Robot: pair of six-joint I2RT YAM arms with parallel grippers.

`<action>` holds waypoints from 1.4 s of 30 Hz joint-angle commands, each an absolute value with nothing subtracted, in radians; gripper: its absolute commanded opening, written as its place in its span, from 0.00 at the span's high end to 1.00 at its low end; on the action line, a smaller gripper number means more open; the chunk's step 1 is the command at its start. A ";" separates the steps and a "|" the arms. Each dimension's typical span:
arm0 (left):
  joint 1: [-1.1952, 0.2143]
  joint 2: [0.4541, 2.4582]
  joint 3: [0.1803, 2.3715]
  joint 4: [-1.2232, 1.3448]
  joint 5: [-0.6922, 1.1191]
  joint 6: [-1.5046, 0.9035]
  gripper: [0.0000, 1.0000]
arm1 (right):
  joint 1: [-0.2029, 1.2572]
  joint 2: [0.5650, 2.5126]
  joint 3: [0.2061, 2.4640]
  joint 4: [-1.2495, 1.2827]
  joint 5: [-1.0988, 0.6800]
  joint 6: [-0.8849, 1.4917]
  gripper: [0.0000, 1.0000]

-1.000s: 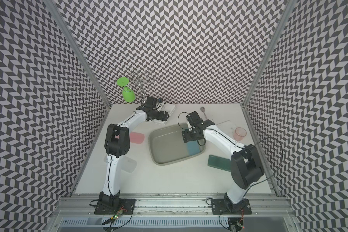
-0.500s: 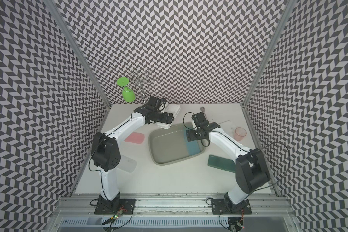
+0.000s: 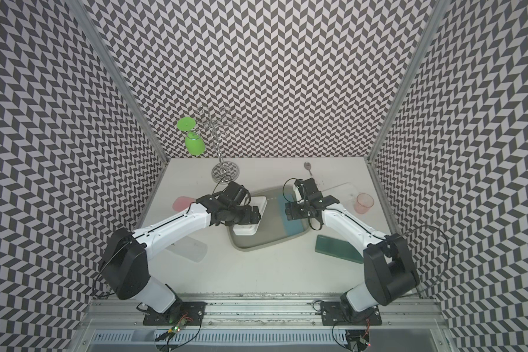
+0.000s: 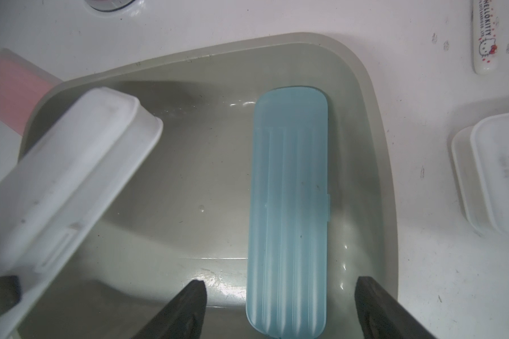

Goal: Put the pencil case into the storage box
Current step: Pick up the pencil case from the center of the board, then place the pencil case at the storage box.

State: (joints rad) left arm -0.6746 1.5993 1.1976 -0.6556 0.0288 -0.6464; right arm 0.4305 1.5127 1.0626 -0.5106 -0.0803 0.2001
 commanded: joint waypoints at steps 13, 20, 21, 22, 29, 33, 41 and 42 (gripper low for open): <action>-0.736 1.896 1.348 -0.617 0.053 -0.754 0.00 | 0.420 1.527 1.107 -0.472 -0.092 0.186 0.16; -0.738 1.843 1.378 -0.633 0.061 -0.736 0.00 | 0.417 1.511 1.093 -0.468 -0.088 0.185 0.16; -0.740 1.844 1.392 -0.643 0.061 -0.726 0.00 | 0.416 1.512 1.088 -0.465 -0.090 0.186 0.16; -0.741 1.849 1.409 -0.660 0.059 -0.715 0.00 | 0.415 1.511 1.085 -0.462 -0.093 0.186 0.16; -0.739 1.912 1.423 -0.685 0.080 -0.684 0.00 | 0.414 1.539 1.085 -0.352 -0.349 0.162 0.24; -0.743 1.925 1.361 -0.617 0.114 -0.689 0.00 | 0.414 1.616 1.135 -0.299 -0.521 0.171 0.39; -0.746 1.941 1.357 -0.607 0.107 -0.684 0.00 | 0.414 1.803 1.216 -0.219 -0.834 0.222 0.54; -0.746 1.937 1.355 -0.608 0.100 -0.684 0.00 | 0.414 1.824 1.221 -0.224 -0.853 0.221 0.55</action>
State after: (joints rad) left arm -0.7387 1.9404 1.3468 -0.6224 0.1051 -0.6968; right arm 0.4160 1.7817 1.1938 -0.2829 -0.7013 0.2050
